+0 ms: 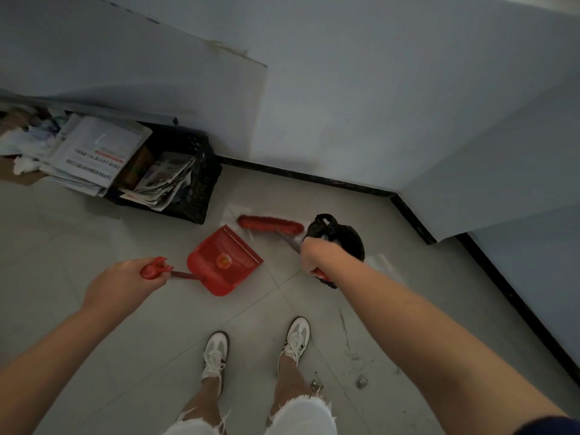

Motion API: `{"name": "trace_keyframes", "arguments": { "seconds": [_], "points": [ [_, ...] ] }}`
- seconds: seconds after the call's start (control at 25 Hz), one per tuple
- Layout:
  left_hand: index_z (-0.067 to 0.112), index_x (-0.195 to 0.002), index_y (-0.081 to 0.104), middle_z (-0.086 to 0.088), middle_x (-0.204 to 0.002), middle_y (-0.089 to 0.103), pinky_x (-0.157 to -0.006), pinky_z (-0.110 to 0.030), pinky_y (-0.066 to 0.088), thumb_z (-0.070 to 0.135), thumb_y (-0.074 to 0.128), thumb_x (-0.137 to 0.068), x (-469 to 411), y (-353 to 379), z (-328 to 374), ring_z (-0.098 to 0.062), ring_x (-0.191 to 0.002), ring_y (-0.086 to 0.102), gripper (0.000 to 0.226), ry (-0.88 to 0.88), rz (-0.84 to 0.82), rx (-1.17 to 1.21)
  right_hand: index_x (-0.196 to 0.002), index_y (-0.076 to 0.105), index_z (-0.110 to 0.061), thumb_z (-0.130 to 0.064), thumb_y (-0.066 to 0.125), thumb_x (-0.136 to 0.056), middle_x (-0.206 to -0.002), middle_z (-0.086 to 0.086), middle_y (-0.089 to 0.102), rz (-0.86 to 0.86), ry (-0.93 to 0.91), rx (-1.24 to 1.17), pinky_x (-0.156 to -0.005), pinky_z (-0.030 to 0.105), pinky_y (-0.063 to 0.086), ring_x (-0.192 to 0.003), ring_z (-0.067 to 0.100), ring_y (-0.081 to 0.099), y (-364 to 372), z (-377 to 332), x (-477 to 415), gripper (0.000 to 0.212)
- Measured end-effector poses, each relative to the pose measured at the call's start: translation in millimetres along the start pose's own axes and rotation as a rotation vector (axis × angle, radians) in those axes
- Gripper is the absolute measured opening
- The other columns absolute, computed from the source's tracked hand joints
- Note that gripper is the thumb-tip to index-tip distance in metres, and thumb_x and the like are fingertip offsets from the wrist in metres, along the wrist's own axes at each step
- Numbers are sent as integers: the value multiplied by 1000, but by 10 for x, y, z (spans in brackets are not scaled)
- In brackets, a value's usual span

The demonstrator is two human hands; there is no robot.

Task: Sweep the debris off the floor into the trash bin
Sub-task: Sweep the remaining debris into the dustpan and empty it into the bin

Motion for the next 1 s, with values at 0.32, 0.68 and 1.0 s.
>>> {"name": "trace_keyframes", "arguments": {
  "seconds": [0.32, 0.68, 1.0],
  "points": [
    [24, -77, 70, -4, -69, 67, -67, -37, 51, 48, 67, -82, -276, -193, -442, -27, -70, 61, 25, 117, -79, -4, -130, 46, -8, 2, 43, -87, -122, 11, 57, 114, 100, 66, -81, 39, 51, -108, 32, 59, 1069, -98, 410, 44],
    [27, -103, 73, -3, -94, 71, -77, -34, 51, 47, 70, -79, -179, -134, -408, -26, -95, 65, 31, 364, -190, -173, -145, 33, -22, -3, 46, -90, -126, 3, 59, 23, 337, 195, -81, 33, 51, -113, 23, 60, 2549, 401, 1483, 59],
    [35, -99, 72, 3, -92, 70, -77, -35, 52, 54, 63, -81, 238, 44, -17, -22, -93, 64, 28, 479, -171, -287, -150, 15, -41, -1, 32, -89, -131, 1, 55, 64, 429, 11, -90, 29, 47, -116, 21, 58, 3239, 1229, 2397, 76]
  ]
}}
Point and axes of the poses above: each hand's wrist, its own x-axis away from the middle knuckle, its own y-axis out of the palm, z = x × y, the point moved 4 cm from there along -x, towards the middle knuckle
